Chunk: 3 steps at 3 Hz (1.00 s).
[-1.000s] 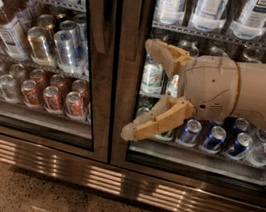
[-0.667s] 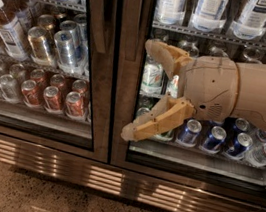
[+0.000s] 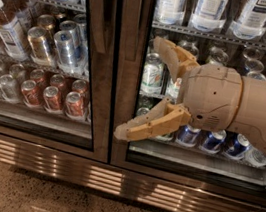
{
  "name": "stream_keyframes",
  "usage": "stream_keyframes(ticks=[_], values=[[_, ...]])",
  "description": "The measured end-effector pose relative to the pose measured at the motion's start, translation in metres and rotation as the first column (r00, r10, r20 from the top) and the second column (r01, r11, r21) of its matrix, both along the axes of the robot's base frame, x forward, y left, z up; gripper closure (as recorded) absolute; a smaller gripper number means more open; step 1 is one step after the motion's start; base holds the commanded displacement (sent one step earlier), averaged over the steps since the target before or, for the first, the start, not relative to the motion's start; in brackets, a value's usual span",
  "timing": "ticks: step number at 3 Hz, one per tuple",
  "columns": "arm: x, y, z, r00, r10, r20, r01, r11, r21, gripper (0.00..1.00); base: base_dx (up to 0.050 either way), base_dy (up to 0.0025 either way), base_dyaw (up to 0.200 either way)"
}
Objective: Open right fridge door
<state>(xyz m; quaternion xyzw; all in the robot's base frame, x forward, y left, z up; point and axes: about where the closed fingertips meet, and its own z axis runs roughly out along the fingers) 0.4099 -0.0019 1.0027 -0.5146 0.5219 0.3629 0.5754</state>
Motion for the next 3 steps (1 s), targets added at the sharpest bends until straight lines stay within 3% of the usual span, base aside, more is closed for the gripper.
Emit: stream_keyframes(ticks=[1, 2, 3], values=[[0.0, 0.0, 0.0, 1.0, 0.0, 0.0, 0.0, 1.0, 0.0, 0.0, 0.049, 0.0, 0.0], [0.0, 0.0, 0.0, 1.0, 0.0, 0.0, 0.0, 1.0, 0.0, 0.0, 0.0, -0.00001, 0.2], [0.0, 0.0001, 0.0, 1.0, 0.0, 0.0, 0.0, 1.0, 0.0, 0.0, 0.0, 0.0, 0.0]])
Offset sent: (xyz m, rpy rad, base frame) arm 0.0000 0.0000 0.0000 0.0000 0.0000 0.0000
